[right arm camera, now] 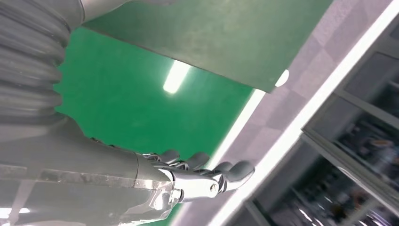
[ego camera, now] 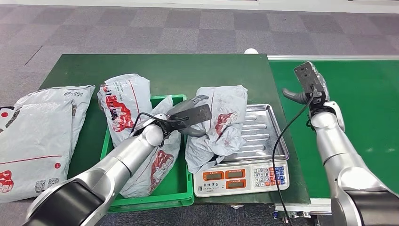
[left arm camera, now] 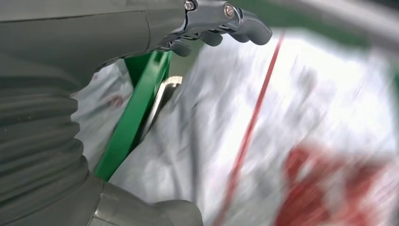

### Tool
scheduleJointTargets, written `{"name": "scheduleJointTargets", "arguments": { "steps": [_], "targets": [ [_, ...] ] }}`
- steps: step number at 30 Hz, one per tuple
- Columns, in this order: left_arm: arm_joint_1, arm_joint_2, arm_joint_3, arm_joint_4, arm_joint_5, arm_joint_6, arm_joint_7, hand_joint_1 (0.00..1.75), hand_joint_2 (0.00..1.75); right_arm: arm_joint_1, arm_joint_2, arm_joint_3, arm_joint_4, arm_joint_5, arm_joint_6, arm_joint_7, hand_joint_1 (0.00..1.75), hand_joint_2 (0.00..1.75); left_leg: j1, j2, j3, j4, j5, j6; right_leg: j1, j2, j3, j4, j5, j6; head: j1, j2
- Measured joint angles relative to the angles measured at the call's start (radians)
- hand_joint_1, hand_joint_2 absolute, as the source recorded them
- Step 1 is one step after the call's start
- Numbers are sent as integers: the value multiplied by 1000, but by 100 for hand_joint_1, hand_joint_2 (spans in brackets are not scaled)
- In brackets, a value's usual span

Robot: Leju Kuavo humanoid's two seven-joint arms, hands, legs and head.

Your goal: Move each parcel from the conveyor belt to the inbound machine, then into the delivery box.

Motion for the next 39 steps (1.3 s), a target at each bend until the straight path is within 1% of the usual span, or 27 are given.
{"name": "scheduleJointTargets", "arguments": {
  "steps": [4, 8, 12, 13, 15, 16, 19, 20, 28, 34, 36, 39],
  "targets": [
    [-38, 9, -68, 35, -70, -145, -69, 0, 175, -23, -7, -23, 55, -8, 16, -18, 0, 175, 0, 1, 0, 0, 0, 0, 0, 1, 0, 0, 0, 0, 0, 0],
    [-69, 12, -124, 57, -99, -227, -110, 0, 175, -37, -8, -36, 84, -6, 17, -18, 0, 175, 0, 0, 0, 0, 0, 0, 0, 0, 0, 0, 0, 0, 0, 0],
    [-103, 10, -190, 71, -134, -389, -195, 0, 175, -48, -8, -41, 99, 3, 16, -13, 0, 175, 0, 0, 0, 0, 0, 0, 0, 0, 0, 0, 0, 0, 0, 0],
    [-110, 8, -206, 72, -137, -419, -214, 0, 175, -51, -8, -41, 102, 5, 16, -11, 0, 175, 0, 0, 0, 0, 0, 0, 0, 0, 0, 0, 0, 0, 0, 0],
    [-118, 4, -236, 73, -139, -449, -236, 0, 175, -54, -8, -44, 105, 7, 15, -9, 0, 175, 0, 0, 0, 0, 0, 0, 0, 0, 0, 0, 0, 0, 0, 0],
    [-120, 2, -248, 73, -140, -451, -241, 11, 175, -55, -8, -46, 107, 6, 14, -9, 0, 175, 0, 0, 0, 0, 0, 0, 0, 0, 0, 0, 0, 0, 0, 0],
    [-123, -2, -272, 73, -142, -432, -253, 142, 175, -54, -9, -57, 110, 4, 9, -12, 0, 175, 0, 0, 0, 0, 0, 0, 0, 0, 0, 0, 0, 0, 0, 0],
    [-123, -5, -279, 73, -142, -419, -254, 175, 175, -54, -10, -61, 111, 2, 9, -14, 0, 175, 0, 0, 0, 0, 0, 0, 0, 0, 0, 0, 0, 0, 0, 0],
    [-117, -19, -293, 73, -136, -277, -187, 175, 175, -39, -13, -73, 111, 11, 2, -43, 0, 175, 0, 0, 0, 0, 0, 0, 0, 0, 1, 0, 0, 0, 0, 0],
    [-112, -19, -293, 72, -132, -236, -172, 175, 175, -25, -13, -73, 110, 20, -1, -45, 0, 175, 0, 0, 0, 0, 0, 0, 0, 0, 0, 0, 0, 0, 0, 0],
    [-108, -19, -293, 70, -130, -195, -164, 175, 175, -20, -13, -73, 105, 26, -2, -49, 0, 175, 0, 0, 0, 0, 0, 0, 0, 0, 0, 0, 0, 0, 0, 0],
    [-100, -21, -293, 60, -127, -110, -148, 175, 175, -3, -12, -73, 82, 37, -4, -58, 0, 175, 0, 0, 0, 0, 0, 0, 0, 0, 0, 0, 0, 0, 0, 0]
  ]
}}
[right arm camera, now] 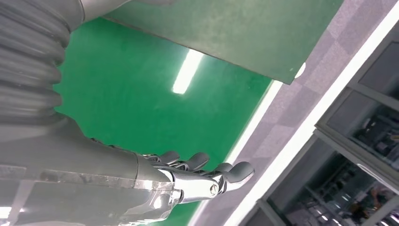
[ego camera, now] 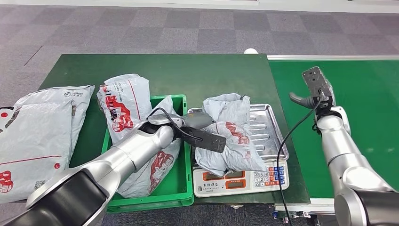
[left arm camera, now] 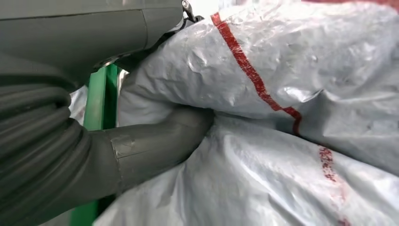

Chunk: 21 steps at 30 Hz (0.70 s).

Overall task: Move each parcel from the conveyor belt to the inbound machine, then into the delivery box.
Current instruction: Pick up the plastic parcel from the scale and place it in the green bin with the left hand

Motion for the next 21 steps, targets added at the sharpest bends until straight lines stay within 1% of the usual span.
{"name": "scheduleJointTargets", "arguments": {
  "steps": [4, 11, 15, 21],
  "targets": [
    [11, -3, 9, -35, -1, 78, 16, 175, 175, 33, 1, 0, -49, 4, 9, -6, 0, 175, 0, 0, 0, 0, 0, 0, 0, 0, 0, 0, 0, 0, 0, 0],
    [27, 2, 37, -128, -11, 132, 38, 175, 175, 90, -2, -4, -134, -8, 21, -13, 0, 175, 0, 0, 0, 0, 0, 0, 0, 0, 0, 0, 0, 0, 0, 0],
    [34, 23, 66, -220, -34, 164, 84, 175, 175, 116, -10, -16, -166, -19, 21, -15, 0, 175, 0, 0, -1, 0, 0, 0, 0, 0, 0, 0, 0, 0, 0, 0],
    [38, 73, 112, -339, -78, 176, 140, 175, 175, 121, -24, -23, -171, -25, 24, -22, 0, 175, 0, 0, -1, 0, 0, 0, 0, 0, -1, 0, 0, 0, 0, 0]
  ]
}}
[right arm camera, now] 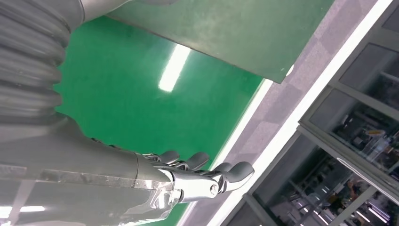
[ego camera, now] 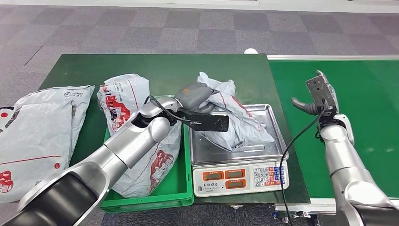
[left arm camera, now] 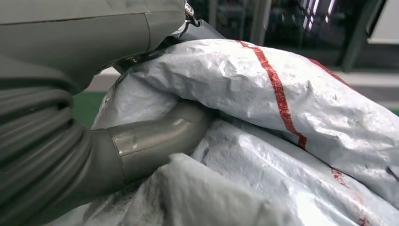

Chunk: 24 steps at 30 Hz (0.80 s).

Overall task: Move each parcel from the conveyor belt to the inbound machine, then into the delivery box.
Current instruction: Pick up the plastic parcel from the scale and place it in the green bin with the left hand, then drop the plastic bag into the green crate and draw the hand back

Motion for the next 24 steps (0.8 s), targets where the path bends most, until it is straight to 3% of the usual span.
{"name": "scheduleJointTargets", "arguments": {
  "steps": [9, 18, 24],
  "targets": [
    [101, 138, 112, -174, -156, 125, 79, 175, 175, 48, -7, -21, -44, 6, -13, -8, 0, 175, 0, 1, 0, -1, 0, 0, 0, 2, -1, 0, 0, 0, 0, 0],
    [255, 320, 255, -350, -220, 128, 72, 175, 175, 141, -28, -87, -148, 17, -6, 6, 0, 175, 1, 2, 0, -1, -1, -1, 0, 3, -2, 0, -1, -1, 0, 0],
    [373, 401, 327, -470, -253, 142, 90, 175, 175, 175, -38, -122, -195, 27, 0, 10, 0, 175, 1, 4, 0, -1, -2, -2, 0, 5, -1, 0, -1, -1, 0, 0]
  ]
}}
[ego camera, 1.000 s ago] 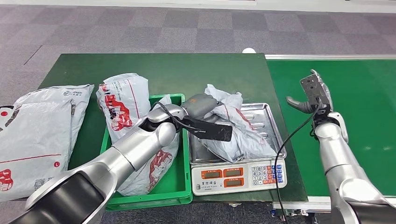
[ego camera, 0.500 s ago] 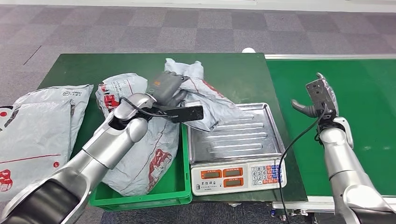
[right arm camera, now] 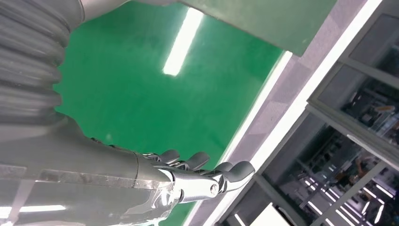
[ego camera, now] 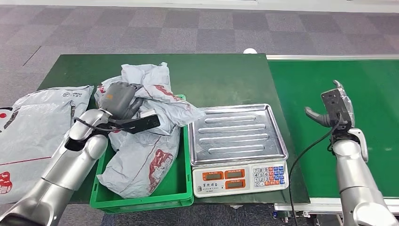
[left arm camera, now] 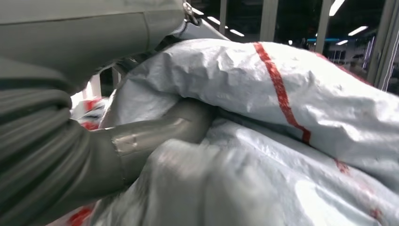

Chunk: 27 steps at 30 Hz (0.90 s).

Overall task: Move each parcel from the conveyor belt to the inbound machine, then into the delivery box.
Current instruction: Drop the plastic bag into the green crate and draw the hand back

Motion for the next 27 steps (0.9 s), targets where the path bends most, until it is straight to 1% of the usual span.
{"name": "scheduleJointTargets", "arguments": {
  "steps": [2, 4, 6, 10, 14, 16, 18, 21, 24, 27],
  "targets": [
    [92, 39, 42, -73, 5, 21, 1, 175, 175, 24, -10, -13, -16, -7, 2, -4, 0, 175, 0, 4, 1, 0, -2, -1, 0, 4, 0, 0, 0, -1, 0, 0],
    [190, 80, 104, -157, 25, 37, -14, 175, 175, 45, -26, -26, -27, -19, 8, -12, 0, 175, 0, 7, 2, 0, -4, -1, 0, 7, -1, 0, -1, -2, 0, 0],
    [273, 111, 166, -233, 41, 40, -33, 175, 175, 57, -41, -35, -32, -29, 14, -20, 0, 175, 0, 8, 2, 0, -5, -1, 1, 8, -2, 0, -2, -2, 0, 0],
    [391, 144, 249, -341, 74, 16, -48, 0, 175, 66, -51, -43, -39, -38, 21, -26, 0, 175, 1, 8, 2, -1, -5, -2, 1, 7, -1, 0, -3, -2, 0, 0],
    [503, 156, 324, -417, 166, -27, -76, 0, 175, 65, -55, -44, -40, -48, 31, -31, 0, 175, 1, 8, 2, -1, -5, -2, 1, 7, -1, 0, -3, -2, 0, 0],
    [534, 158, 347, -430, 195, -37, -89, 0, 175, 59, -55, -43, -39, -51, 31, -34, 0, 175, 1, 7, 2, -1, -5, -2, 1, 6, -1, 0, -3, -2, 0, 0],
    [544, 159, 362, -434, 222, -48, -100, 0, 175, 47, -54, -39, -36, -52, 30, -34, 0, 175, 1, 5, 1, -1, -4, -1, 2, 3, 0, 0, -3, -2, 0, 0],
    [532, 165, 372, -430, 302, -92, -127, 0, 175, 25, -51, -25, -30, -53, 21, -31, 0, 175, 1, 3, 1, -1, -3, -1, 2, 1, 0, 0, -3, -2, 0, 0],
    [474, 169, 372, -389, 402, -151, -156, 0, 175, 5, -43, -7, -28, -54, 8, -17, 0, 175, 2, 1, 1, 0, -1, -1, 2, -2, 1, 0, -2, -2, 0, 0],
    [424, 169, 369, -348, 437, -169, -165, 0, 175, -6, -37, 7, -28, -57, 4, -9, 0, 175, 2, 0, 1, 0, 0, -1, 2, -2, 1, 0, -2, -3, 0, 0]
  ]
}}
